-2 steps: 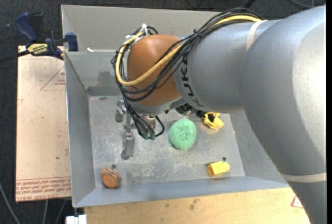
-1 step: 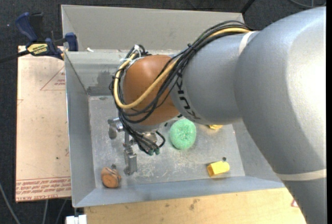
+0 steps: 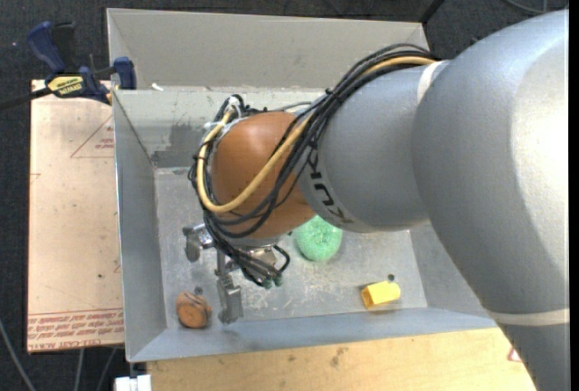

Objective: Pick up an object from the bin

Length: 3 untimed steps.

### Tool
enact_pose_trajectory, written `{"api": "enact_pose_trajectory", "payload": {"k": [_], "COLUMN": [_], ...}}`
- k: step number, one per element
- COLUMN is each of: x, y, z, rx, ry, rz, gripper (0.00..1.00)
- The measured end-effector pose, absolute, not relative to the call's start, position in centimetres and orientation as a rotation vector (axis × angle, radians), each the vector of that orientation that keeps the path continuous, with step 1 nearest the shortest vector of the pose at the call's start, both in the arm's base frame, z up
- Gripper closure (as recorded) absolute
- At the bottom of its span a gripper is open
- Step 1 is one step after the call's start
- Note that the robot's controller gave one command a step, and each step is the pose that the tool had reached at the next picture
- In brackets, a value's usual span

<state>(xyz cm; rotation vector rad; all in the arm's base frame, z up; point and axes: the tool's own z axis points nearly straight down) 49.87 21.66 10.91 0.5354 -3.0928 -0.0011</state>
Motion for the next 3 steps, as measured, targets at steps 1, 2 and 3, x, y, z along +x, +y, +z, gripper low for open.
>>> {"api": "enact_pose_trajectory", "payload": {"k": [1,2,3], "x": [48.9,48.6,48.0], "y": [23.1,24.8,25.3], "z": [11.5,7.2,7.1], "rx": [0.728,1.240,1.377], "ry": [-3.057,-2.901,-2.830], "rz": [-0.002,0.008,-0.004], "gripper": [0.00,0.00,1.00]}}
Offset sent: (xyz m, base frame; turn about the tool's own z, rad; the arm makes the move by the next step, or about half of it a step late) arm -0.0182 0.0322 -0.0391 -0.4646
